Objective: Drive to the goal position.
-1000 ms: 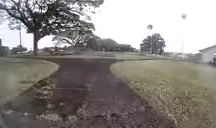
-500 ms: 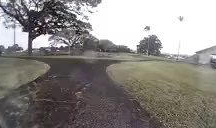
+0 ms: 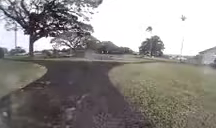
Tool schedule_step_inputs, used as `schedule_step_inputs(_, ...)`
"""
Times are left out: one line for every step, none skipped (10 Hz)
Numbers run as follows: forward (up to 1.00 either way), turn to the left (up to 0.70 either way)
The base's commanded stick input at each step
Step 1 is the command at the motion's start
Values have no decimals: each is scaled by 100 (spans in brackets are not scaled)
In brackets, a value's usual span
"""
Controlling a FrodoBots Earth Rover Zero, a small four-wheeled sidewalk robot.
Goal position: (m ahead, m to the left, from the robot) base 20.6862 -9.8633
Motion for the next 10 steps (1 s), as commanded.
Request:
schedule_step_inputs(100,2)
schedule_step_inputs(100,40)
schedule_step_inputs(100,40)
schedule_step_inputs(100,38)
schedule_step_inputs(100,19)
schedule_step_inputs(100,5)
schedule_step_inputs(100,0)
schedule_step_inputs(100,0)
schedule_step_inputs(100,0)
schedule_step_inputs(100,0)
